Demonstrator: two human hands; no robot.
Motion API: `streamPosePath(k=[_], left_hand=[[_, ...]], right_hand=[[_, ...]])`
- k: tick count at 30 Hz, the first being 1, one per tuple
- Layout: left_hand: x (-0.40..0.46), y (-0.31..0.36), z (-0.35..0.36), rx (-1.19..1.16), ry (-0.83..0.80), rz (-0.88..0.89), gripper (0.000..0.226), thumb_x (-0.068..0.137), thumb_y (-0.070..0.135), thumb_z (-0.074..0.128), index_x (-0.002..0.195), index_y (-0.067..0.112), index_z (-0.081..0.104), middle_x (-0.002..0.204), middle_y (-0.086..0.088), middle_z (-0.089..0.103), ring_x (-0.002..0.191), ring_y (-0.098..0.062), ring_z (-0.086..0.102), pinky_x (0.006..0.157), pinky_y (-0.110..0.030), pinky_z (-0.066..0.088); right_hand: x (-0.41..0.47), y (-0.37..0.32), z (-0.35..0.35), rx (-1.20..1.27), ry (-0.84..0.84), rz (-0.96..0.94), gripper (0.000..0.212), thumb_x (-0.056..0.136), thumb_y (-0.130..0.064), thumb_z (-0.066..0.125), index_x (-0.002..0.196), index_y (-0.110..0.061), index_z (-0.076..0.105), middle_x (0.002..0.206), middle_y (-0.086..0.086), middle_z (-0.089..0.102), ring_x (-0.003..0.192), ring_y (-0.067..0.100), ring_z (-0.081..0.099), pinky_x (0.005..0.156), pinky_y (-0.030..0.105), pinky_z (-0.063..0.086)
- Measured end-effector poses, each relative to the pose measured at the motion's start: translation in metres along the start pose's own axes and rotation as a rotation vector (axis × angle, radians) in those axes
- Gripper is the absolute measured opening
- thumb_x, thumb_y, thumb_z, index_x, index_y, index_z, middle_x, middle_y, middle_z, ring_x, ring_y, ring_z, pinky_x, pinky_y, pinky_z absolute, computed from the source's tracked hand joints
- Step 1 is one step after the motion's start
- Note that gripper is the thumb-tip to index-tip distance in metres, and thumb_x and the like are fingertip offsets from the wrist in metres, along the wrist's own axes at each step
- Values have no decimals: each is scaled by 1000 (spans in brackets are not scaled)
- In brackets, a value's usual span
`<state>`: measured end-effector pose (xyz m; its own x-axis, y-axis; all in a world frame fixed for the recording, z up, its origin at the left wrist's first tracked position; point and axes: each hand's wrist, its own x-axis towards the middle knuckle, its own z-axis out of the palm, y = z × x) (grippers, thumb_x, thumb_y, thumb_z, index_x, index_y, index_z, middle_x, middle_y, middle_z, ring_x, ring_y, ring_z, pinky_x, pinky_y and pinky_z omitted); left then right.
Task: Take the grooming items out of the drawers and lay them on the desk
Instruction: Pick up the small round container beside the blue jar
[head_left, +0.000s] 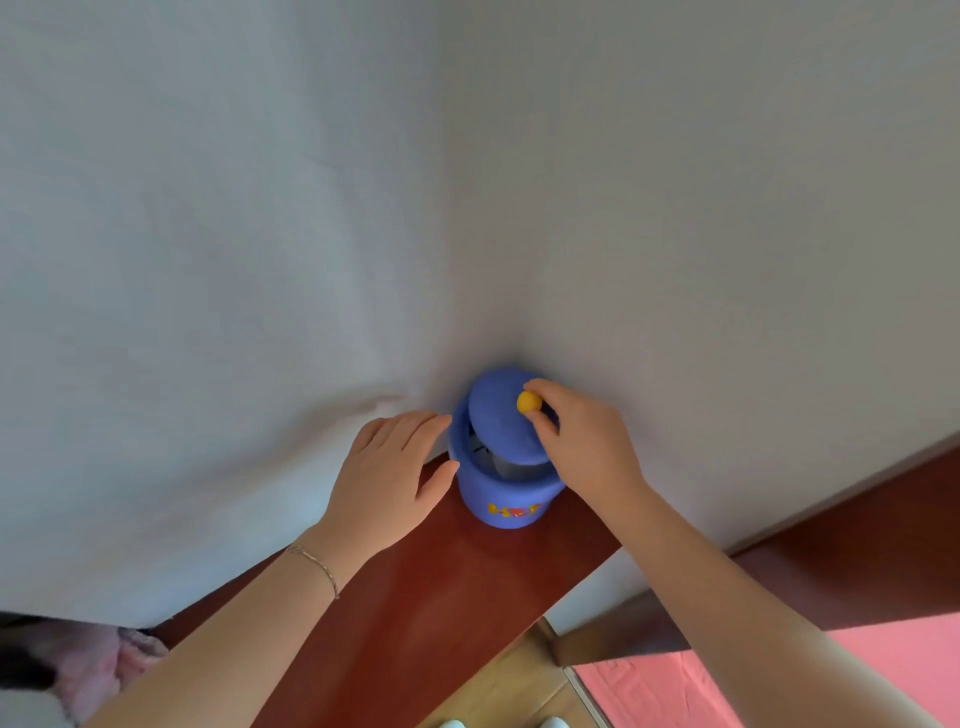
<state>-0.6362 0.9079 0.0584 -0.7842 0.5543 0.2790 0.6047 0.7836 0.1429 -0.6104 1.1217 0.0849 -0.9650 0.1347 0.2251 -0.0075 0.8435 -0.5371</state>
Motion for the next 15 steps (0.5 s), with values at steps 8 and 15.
streamPosePath(k=[8,15], left_hand=[[42,18,3,-87,-102,109,43,84,34,39,114,14,62,108,-1,66,92,-22,63,81,-32,47],[83,48,22,-100,-378,174,35,95,18,40,127,15,52,123,-4,59,106,-25,56,72,-27,35]], right_hand=[[-8,-3,-33,474,188,268,19,90,-30,59,105,-21,67,85,-10,70,79,-2,61,73,14,47],[-17,-1,-40,626,248,323,10,89,-26,61,96,-29,67,83,-23,67,81,-8,62,75,11,48]])
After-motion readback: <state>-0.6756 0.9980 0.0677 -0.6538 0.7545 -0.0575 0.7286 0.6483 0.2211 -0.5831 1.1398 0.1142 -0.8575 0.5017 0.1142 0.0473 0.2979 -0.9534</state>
